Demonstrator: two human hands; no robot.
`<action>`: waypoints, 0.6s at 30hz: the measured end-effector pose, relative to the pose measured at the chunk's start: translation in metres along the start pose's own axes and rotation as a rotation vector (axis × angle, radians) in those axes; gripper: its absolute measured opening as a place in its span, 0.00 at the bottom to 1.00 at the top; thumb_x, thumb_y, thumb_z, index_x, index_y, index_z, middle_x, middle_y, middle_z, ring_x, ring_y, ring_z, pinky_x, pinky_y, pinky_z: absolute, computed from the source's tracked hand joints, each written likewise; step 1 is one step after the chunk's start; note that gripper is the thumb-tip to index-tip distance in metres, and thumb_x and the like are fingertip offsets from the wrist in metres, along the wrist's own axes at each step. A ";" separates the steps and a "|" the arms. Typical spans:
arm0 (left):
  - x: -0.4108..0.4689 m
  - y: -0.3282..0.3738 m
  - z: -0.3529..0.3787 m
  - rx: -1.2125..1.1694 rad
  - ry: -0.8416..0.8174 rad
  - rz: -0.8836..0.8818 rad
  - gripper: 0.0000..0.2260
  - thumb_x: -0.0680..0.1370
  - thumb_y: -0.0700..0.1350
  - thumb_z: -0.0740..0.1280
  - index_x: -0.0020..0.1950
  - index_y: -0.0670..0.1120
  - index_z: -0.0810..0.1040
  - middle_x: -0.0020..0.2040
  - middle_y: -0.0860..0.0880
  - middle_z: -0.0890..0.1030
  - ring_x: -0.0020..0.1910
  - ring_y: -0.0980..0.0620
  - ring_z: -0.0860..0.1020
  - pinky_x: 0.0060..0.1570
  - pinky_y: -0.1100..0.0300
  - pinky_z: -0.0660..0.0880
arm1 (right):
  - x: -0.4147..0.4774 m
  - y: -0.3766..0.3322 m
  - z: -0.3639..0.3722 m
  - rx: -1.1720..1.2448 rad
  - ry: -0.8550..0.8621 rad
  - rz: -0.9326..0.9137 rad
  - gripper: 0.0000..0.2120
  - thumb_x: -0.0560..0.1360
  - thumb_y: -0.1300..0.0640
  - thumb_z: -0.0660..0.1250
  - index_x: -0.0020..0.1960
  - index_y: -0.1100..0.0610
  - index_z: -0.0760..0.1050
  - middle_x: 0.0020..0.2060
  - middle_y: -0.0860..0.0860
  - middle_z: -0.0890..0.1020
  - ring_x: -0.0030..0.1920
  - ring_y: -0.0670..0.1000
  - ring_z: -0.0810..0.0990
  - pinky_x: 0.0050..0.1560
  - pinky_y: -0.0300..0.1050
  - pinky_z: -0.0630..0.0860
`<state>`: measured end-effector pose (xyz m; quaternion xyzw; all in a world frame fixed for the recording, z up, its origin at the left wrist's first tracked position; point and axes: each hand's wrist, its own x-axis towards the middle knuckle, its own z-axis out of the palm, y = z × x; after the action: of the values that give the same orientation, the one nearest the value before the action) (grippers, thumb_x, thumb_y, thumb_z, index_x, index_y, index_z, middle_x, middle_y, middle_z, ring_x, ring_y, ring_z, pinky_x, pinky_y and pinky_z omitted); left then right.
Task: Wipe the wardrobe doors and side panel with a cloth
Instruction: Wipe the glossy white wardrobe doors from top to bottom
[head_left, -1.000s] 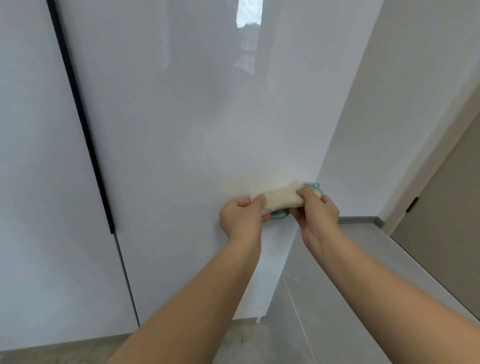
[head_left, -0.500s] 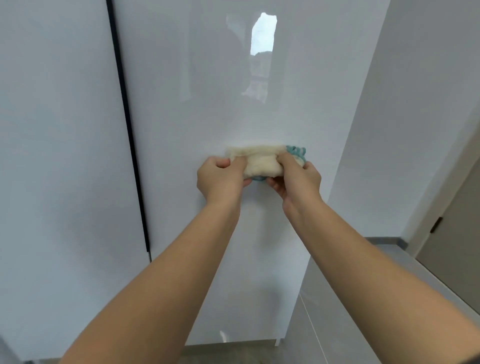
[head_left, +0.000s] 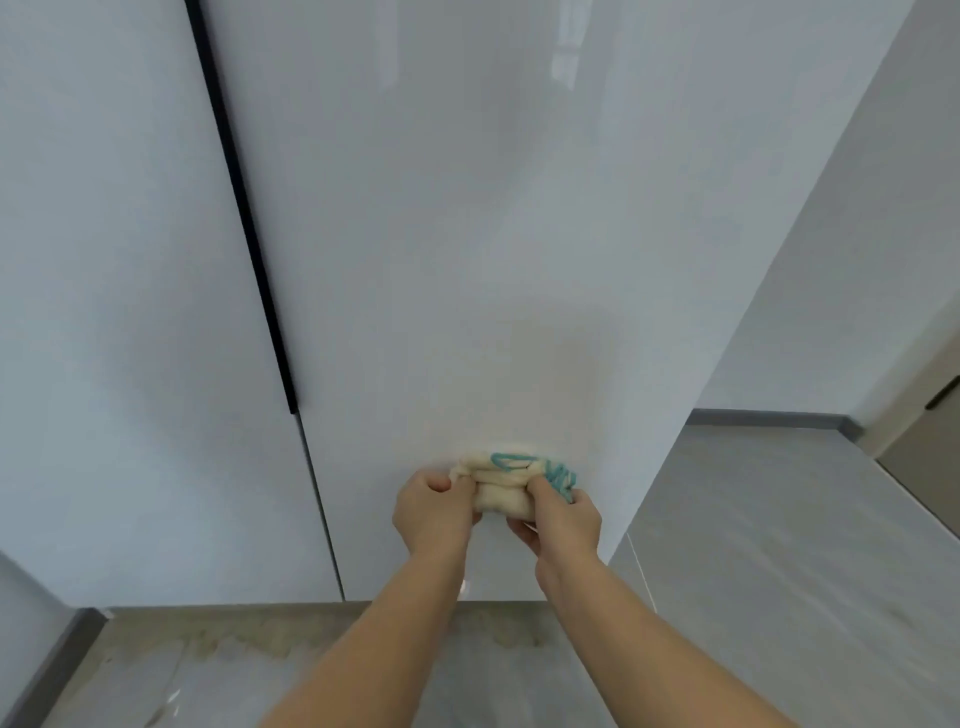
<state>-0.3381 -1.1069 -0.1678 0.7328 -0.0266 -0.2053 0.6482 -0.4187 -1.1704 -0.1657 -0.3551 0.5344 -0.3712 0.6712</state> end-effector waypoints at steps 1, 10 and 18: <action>0.006 -0.020 0.003 0.025 0.011 -0.031 0.09 0.73 0.40 0.69 0.35 0.44 0.72 0.33 0.48 0.78 0.37 0.44 0.82 0.42 0.51 0.80 | 0.010 0.018 -0.003 -0.014 0.022 0.038 0.06 0.72 0.63 0.70 0.47 0.61 0.74 0.46 0.61 0.81 0.44 0.58 0.82 0.33 0.46 0.79; 0.056 -0.152 0.029 0.313 0.062 -0.224 0.06 0.71 0.46 0.71 0.41 0.44 0.78 0.40 0.46 0.83 0.43 0.46 0.80 0.40 0.61 0.71 | 0.087 0.140 -0.023 -0.156 0.142 0.192 0.12 0.65 0.55 0.74 0.41 0.58 0.73 0.40 0.61 0.81 0.38 0.59 0.81 0.40 0.57 0.82; 0.090 -0.255 0.043 0.297 0.030 -0.404 0.10 0.61 0.49 0.73 0.35 0.44 0.78 0.36 0.42 0.82 0.37 0.43 0.83 0.41 0.49 0.82 | 0.135 0.214 -0.037 -0.239 0.211 0.319 0.12 0.68 0.59 0.74 0.48 0.62 0.76 0.43 0.60 0.80 0.43 0.62 0.82 0.40 0.58 0.82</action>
<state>-0.3279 -1.1346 -0.4404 0.8133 0.1002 -0.3136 0.4798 -0.4086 -1.1908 -0.4210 -0.3025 0.6911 -0.2295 0.6150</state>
